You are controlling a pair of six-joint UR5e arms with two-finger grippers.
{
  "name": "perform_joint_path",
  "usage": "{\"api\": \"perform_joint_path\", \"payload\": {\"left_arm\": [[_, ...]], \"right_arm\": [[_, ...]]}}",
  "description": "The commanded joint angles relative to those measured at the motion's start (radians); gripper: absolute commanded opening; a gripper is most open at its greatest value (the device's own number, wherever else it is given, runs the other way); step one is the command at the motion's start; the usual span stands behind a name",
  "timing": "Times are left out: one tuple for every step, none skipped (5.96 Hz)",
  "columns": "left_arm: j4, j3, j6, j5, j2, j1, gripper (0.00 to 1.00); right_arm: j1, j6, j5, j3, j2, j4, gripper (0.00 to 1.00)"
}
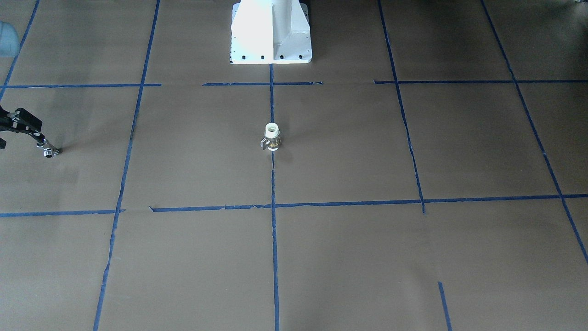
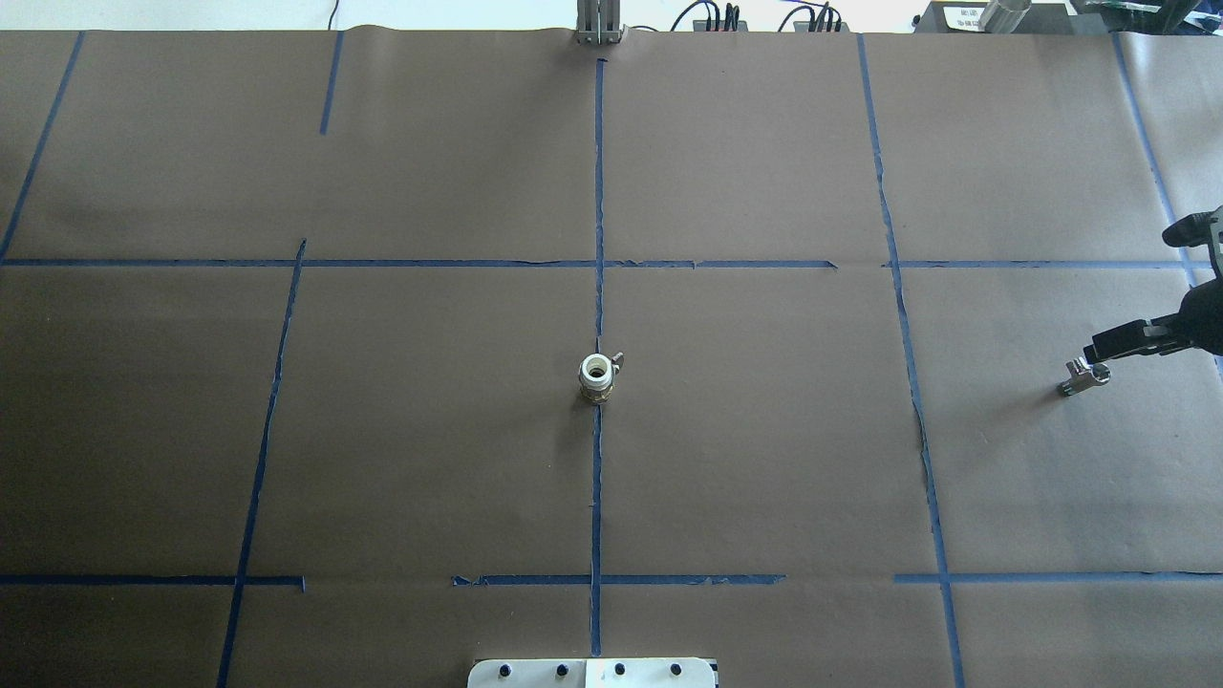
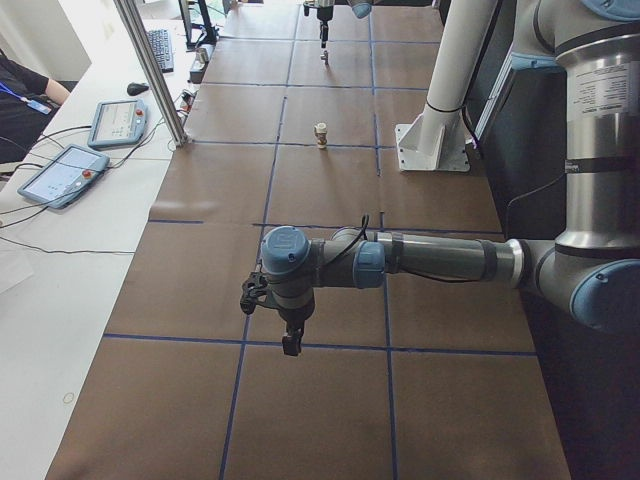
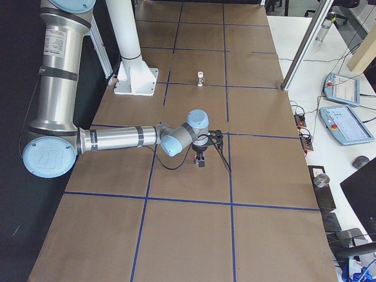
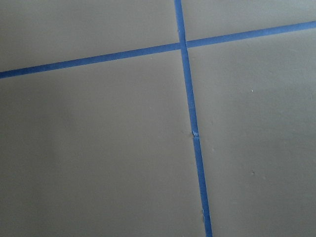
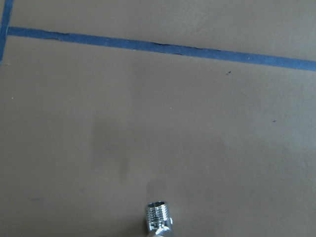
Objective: Assemble PPR valve and pipe with both arms
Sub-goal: 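Lower the right gripper onto the chrome threaded fitting and grasp it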
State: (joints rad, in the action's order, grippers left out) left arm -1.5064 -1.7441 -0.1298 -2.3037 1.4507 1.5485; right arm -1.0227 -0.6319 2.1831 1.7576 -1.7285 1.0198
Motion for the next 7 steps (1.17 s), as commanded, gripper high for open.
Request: {"api": "perform_joint_path", "payload": {"left_arm": [[0.0, 0.0, 0.003, 0.0, 0.0, -0.001, 1.0], [0.0, 0.0, 0.006, 0.0, 0.0, 0.001, 1.0], [0.0, -0.002, 0.009, 0.0, 0.0, 0.001, 1.0], [0.0, -0.002, 0.009, 0.0, 0.0, -0.001, 1.0], [0.0, -0.002, 0.01, 0.0, 0.0, 0.001, 1.0], [0.0, -0.002, 0.009, 0.0, 0.0, -0.001, 1.0], [0.0, -0.003, 0.009, 0.0, 0.0, 0.001, 1.0]], "right_arm": [[0.059, 0.0, -0.034, -0.003, 0.0, -0.003, 1.0], [0.07, 0.003, -0.033, -0.016, -0.002, -0.003, 1.0], [0.073, 0.003, -0.034, -0.02, 0.001, -0.003, 1.0], [0.075, 0.003, -0.051, -0.02, 0.001, -0.003, 0.99], [0.076, 0.003, -0.057, -0.021, 0.003, -0.003, 0.98], [0.075, 0.005, -0.059, -0.024, 0.01, -0.001, 0.48], [0.075, 0.005, -0.06, -0.024, 0.01, -0.001, 0.07]]}}
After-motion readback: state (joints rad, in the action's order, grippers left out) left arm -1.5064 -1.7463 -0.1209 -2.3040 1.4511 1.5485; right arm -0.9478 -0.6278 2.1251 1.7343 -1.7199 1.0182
